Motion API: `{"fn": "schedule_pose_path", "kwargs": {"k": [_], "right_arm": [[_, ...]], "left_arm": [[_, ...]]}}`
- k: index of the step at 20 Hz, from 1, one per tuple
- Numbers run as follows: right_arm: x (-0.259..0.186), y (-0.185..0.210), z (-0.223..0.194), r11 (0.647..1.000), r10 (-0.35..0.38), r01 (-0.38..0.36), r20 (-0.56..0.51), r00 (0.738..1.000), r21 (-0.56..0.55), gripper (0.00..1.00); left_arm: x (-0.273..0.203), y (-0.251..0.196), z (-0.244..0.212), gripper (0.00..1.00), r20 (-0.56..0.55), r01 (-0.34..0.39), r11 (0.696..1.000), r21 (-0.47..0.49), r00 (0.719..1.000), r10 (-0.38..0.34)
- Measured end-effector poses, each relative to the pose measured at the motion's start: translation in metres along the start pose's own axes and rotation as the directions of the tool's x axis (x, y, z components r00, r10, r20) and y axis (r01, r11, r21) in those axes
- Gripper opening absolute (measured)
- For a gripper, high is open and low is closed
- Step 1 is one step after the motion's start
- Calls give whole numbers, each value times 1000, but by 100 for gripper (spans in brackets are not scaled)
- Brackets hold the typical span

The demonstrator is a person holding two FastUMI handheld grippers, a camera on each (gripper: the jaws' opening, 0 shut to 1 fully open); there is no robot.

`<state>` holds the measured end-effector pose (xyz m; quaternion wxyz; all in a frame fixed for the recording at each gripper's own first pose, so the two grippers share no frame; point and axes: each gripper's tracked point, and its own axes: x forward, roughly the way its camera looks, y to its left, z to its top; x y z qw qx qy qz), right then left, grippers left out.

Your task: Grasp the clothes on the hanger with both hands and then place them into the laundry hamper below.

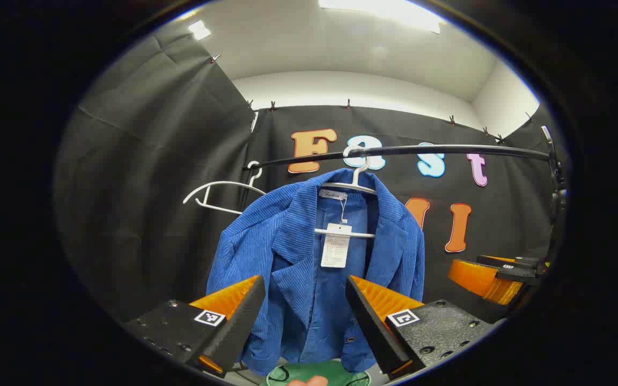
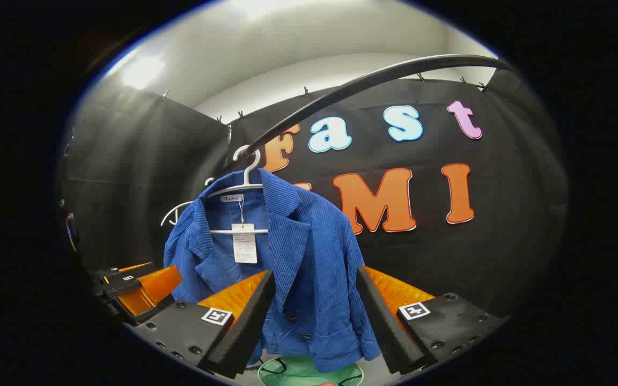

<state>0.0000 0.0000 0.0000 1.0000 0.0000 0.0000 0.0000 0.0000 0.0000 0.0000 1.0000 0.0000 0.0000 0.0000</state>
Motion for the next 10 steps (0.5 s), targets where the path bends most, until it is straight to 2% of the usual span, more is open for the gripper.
{"fn": "schedule_pose_path", "kwargs": {"k": [1, 3, 8, 10], "right_arm": [[-1, 0, 0, 1000, -1, 1, 1, 1000, 1, 98], [-2, 2, 1, 1000, 2, -2, 3, 1000, 0, 98], [-5, 4, 4, 1000, 5, -5, 10, 1000, -9, 98], [-7, 5, 5, 1000, 4, -4, 13, 1000, -13, 97]], "left_arm": [[-1, 1, 0, 94, 1, -1, 1000, 0, 1000, 1], [-3, 3, 2, 91, 4, -7, 1000, 0, 1000, 7], [-5, 8, 8, 94, 18, -16, 1000, 0, 1000, 16], [-7, 10, 9, 91, 24, -21, 1000, -1, 999, 21]]}}
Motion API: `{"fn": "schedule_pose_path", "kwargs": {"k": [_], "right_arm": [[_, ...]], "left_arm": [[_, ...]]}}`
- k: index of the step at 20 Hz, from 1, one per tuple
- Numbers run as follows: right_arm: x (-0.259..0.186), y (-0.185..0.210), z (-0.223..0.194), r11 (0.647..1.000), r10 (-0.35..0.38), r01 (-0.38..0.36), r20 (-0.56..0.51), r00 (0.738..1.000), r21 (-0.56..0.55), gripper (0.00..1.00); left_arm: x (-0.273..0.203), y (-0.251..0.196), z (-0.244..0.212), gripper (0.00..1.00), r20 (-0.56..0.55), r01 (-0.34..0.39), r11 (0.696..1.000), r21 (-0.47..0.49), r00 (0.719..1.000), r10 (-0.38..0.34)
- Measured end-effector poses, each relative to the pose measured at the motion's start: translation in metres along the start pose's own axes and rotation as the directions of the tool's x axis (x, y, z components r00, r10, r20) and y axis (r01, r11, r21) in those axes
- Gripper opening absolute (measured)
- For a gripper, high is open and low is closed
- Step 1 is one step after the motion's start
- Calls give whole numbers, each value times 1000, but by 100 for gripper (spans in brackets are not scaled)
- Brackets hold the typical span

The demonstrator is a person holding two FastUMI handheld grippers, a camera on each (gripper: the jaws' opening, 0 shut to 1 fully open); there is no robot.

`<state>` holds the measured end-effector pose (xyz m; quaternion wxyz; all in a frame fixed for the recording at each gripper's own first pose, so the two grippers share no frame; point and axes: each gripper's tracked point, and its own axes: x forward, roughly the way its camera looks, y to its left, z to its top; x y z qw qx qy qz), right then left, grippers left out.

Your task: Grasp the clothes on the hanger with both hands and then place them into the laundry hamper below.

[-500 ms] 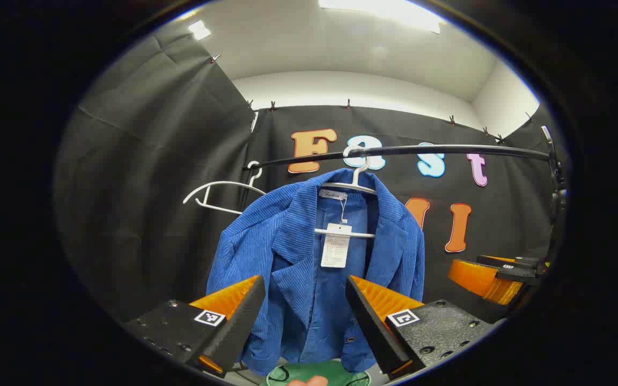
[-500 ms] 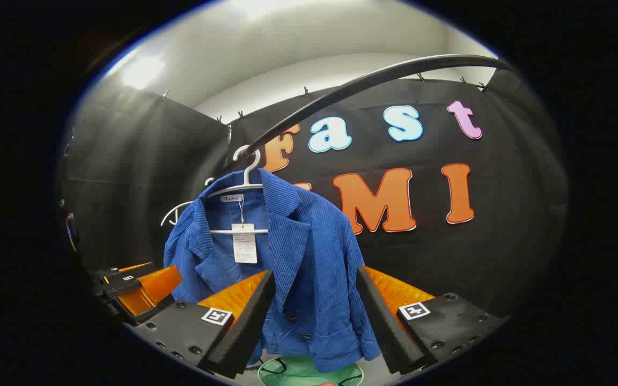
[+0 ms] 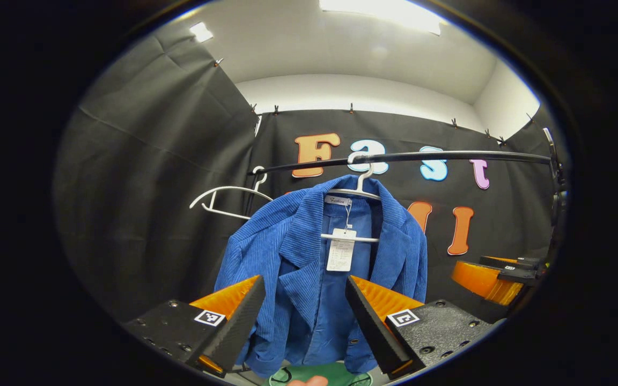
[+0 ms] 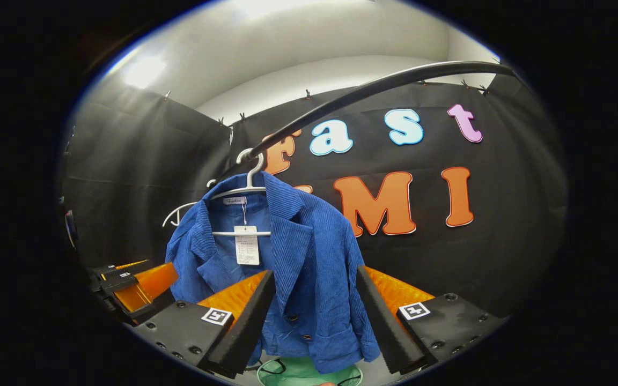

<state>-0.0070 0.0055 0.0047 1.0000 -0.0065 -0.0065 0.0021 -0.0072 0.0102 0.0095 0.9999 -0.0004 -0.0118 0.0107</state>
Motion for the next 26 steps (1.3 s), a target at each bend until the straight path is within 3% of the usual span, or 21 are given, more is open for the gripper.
{"fn": "schedule_pose_path", "kwargs": {"k": [1, 2, 5, 8, 9, 14, 17, 18, 26], "right_arm": [[-1, -1, 1, 1000, -1, 1, 2, 1000, -2, 98], [-4, -1, 2, 1000, -2, 2, 5, 1000, -4, 98], [-8, -1, 2, 1000, -3, 3, 8, 1000, -3, 97], [-11, 2, 1, 1000, -1, 1, 5, 1000, -2, 97], [-12, 2, 1, 1000, 0, 0, 5, 1000, -1, 89], [-17, 4, 2, 1000, 4, -4, 7, 1000, -2, 89], [-19, 4, 3, 1000, 6, -6, 12, 1000, -6, 89], [-18, 5, 3, 1000, 7, -7, 13, 1000, -7, 89], [-15, 11, 3, 1000, 27, -27, 16, 1000, -13, 89]], "left_arm": [[0, 1, 1, 91, 1, -1, 1000, -1, 1000, 1], [-1, 2, 1, 98, 2, -3, 1000, 0, 1000, 3], [-4, 5, 3, 98, 3, -9, 1000, -2, 1000, 9], [-8, 7, 4, 91, 3, -13, 1000, -7, 1000, 13], [-9, 9, 4, 91, 5, -14, 1000, -10, 1000, 14], [-14, 14, 7, 98, 12, -29, 999, -23, 1000, 29], [-15, 17, 10, 91, 18, -33, 999, -21, 999, 34], [-15, 19, 11, 94, 23, -37, 999, -15, 999, 37], [-13, 24, 18, 94, 40, -51, 999, -10, 998, 51]]}}
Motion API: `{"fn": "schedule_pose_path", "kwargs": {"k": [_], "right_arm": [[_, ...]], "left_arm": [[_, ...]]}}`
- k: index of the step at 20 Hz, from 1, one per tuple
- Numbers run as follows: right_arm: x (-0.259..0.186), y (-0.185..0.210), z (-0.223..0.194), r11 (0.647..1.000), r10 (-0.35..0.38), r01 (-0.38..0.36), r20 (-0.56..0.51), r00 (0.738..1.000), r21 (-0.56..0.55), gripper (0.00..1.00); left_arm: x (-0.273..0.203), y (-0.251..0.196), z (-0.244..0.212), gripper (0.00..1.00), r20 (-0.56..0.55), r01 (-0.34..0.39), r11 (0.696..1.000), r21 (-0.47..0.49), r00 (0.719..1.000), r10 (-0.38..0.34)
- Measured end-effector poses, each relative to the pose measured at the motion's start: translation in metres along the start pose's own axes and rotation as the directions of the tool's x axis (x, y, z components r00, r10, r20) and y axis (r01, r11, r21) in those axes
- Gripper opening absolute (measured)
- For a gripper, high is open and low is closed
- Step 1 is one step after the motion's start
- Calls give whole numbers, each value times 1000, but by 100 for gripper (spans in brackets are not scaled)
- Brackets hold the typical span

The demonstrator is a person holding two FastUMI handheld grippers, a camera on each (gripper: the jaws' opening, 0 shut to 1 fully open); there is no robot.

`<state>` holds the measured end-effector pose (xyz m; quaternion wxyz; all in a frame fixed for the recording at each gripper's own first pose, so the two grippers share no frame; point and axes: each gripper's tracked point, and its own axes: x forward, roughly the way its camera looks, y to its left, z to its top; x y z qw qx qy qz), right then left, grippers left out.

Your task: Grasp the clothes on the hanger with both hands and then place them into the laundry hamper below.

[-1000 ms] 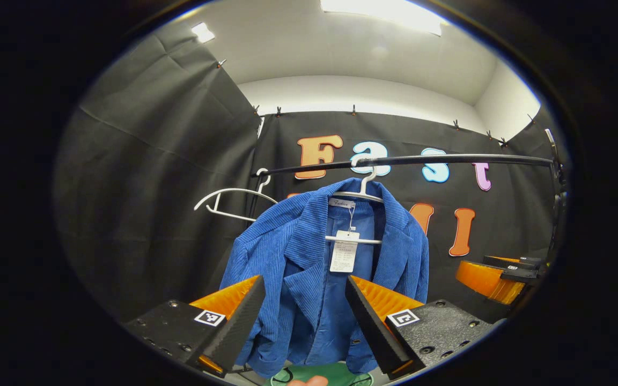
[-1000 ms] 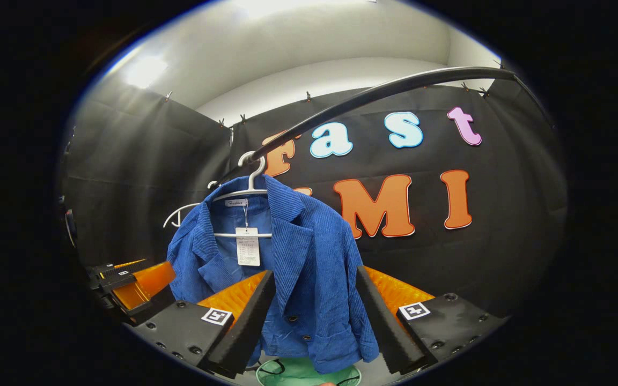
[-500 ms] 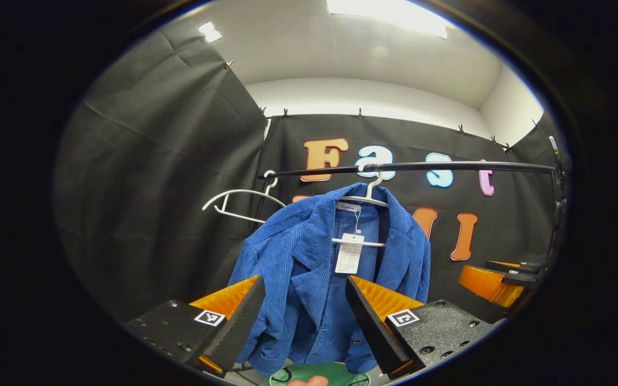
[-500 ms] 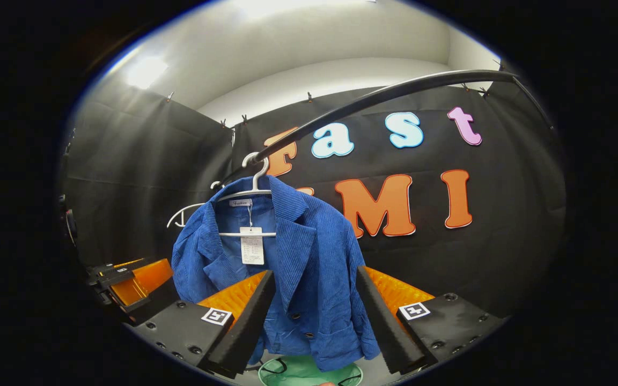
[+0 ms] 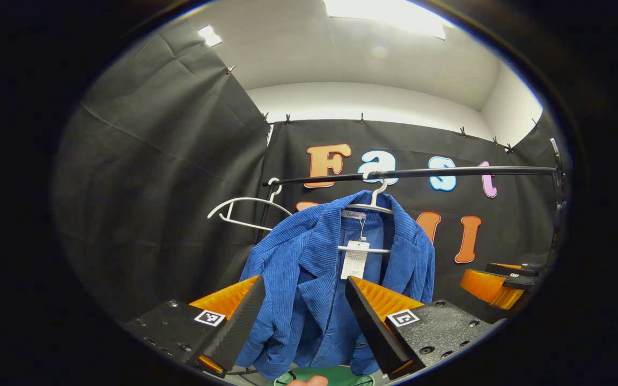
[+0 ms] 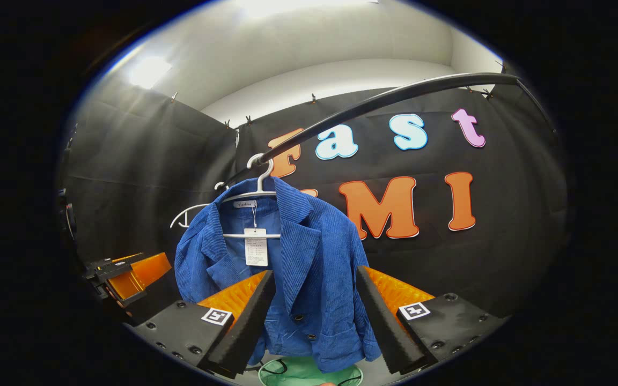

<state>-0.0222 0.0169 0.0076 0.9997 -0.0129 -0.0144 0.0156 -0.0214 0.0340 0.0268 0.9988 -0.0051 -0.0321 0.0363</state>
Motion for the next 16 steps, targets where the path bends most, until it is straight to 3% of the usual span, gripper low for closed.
{"fn": "schedule_pose_path", "kwargs": {"k": [11, 12, 13, 14, 16], "right_arm": [[24, 18, -7, 998, 54, -54, 6, 999, 29, 89], [31, 19, -8, 998, 55, -55, 4, 998, 28, 89], [38, 21, -10, 998, 58, -58, 2, 998, 28, 89], [46, 24, -14, 998, 64, -64, -2, 998, 27, 97], [67, 32, -26, 997, 78, -77, -21, 997, 18, 97]], "left_arm": [[4, 18, 1, 94, -3, -35, 999, 7, 999, 35], [4, 18, 1, 98, -5, -36, 999, 8, 999, 36], [5, 20, 0, 91, -8, -36, 999, 10, 999, 37], [5, 21, -1, 91, -11, -38, 999, 16, 999, 38], [4, 24, -4, 94, -18, -43, 999, 19, 999, 44]]}}
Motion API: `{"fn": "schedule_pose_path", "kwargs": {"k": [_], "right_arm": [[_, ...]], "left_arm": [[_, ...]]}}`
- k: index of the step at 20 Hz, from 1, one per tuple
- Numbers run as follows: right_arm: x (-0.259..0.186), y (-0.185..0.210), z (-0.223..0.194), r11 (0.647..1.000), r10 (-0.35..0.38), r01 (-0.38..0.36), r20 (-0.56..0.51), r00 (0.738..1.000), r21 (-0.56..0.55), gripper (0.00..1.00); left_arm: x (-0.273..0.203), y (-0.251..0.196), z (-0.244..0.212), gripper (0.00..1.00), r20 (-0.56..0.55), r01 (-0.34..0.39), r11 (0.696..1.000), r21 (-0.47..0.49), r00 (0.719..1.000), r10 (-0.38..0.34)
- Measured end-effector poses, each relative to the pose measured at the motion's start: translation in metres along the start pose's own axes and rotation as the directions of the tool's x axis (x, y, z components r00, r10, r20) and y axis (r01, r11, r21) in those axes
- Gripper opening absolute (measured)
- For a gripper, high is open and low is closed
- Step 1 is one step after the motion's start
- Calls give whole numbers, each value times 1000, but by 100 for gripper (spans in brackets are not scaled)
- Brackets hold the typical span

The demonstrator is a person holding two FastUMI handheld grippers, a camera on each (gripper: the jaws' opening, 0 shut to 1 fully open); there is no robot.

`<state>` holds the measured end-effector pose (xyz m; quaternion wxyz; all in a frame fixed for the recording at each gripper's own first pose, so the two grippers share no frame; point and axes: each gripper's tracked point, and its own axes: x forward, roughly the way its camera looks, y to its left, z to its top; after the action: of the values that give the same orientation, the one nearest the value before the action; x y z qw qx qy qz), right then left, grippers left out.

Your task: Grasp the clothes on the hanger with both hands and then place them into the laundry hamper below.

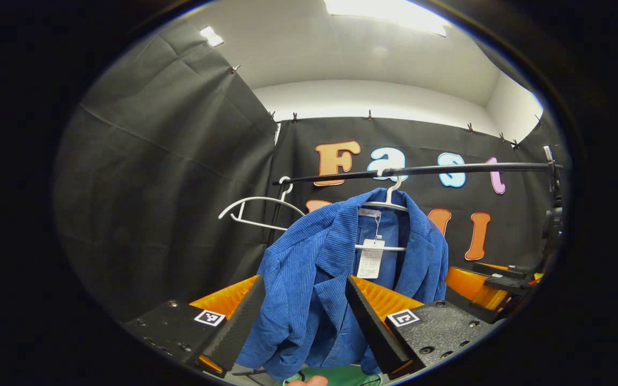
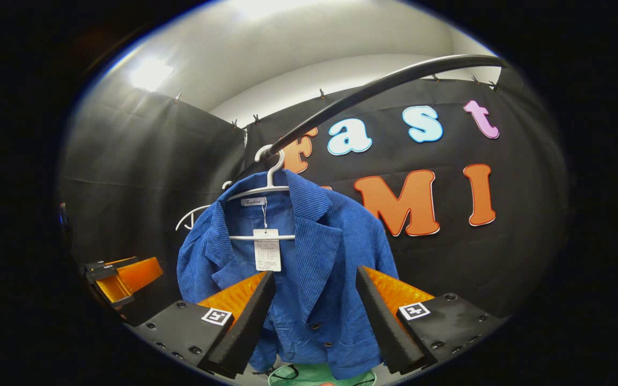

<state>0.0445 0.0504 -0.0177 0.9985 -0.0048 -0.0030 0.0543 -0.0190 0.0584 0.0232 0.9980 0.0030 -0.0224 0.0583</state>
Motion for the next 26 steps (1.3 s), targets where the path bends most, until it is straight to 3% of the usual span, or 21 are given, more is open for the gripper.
{"fn": "schedule_pose_path", "kwargs": {"k": [1, 5, 8, 9, 10, 11, 12, 14, 16, 19, 21, 24, 26], "right_arm": [[12, 2, -8, 1000, -1, 1, -12, 1000, 2, 97], [65, 3, -52, 998, -62, 64, -81, 995, 27, 98], [102, -6, -83, 987, -162, 162, -113, 980, -8, 98], [112, -14, -91, 980, -201, 200, -119, 972, -18, 98], [124, -25, -101, 969, -248, 247, -132, 960, -29, 98], [134, -40, -109, 957, -290, 289, -135, 947, -27, 89], [142, -52, -113, 946, -324, 325, -139, 936, -15, 98], [145, -79, -118, 921, -386, 389, -144, 911, -12, 92], [143, -93, -112, 907, -419, 421, -138, 897, -13, 95], [126, -108, -95, 901, -430, 435, -135, 893, 5, 48], [109, -118, -79, 902, -429, 433, -101, 897, 11, 29], [87, -113, -53, 942, -336, 335, -47, 941, -23, 7], [68, -111, -28, 962, -272, 272, 0, 962, -24, 8]], "left_arm": [[0, 1, -2, 91, -7, 0, 1000, -4, 1000, 0], [3, 8, -8, 94, -25, 5, 1000, -26, 1000, -6], [10, 12, -15, 91, -46, 39, 998, -43, 998, -41], [14, 12, -19, 95, -55, 62, 997, -51, 996, -65], [19, 11, -22, 92, -64, 87, 994, -60, 994, -91], [24, 10, -26, 92, -73, 112, 991, -72, 990, -118], [28, 8, -30, 92, -81, 143, 986, -89, 985, -150], [35, 1, -39, 95, -96, 225, 965, -134, 966, -239], [38, -7, -47, 95, -107, 311, 933, -181, 937, -333], [45, -12, -59, 95, -133, 364, 903, -226, 907, -399], [49, -14, -64, 95, -134, 353, 910, -218, 912, -387], [53, -27, -75, 99, -140, 294, 936, -193, 936, -323], [51, -44, -84, 95, -148, 255, 946, -201, 947, -286]]}}
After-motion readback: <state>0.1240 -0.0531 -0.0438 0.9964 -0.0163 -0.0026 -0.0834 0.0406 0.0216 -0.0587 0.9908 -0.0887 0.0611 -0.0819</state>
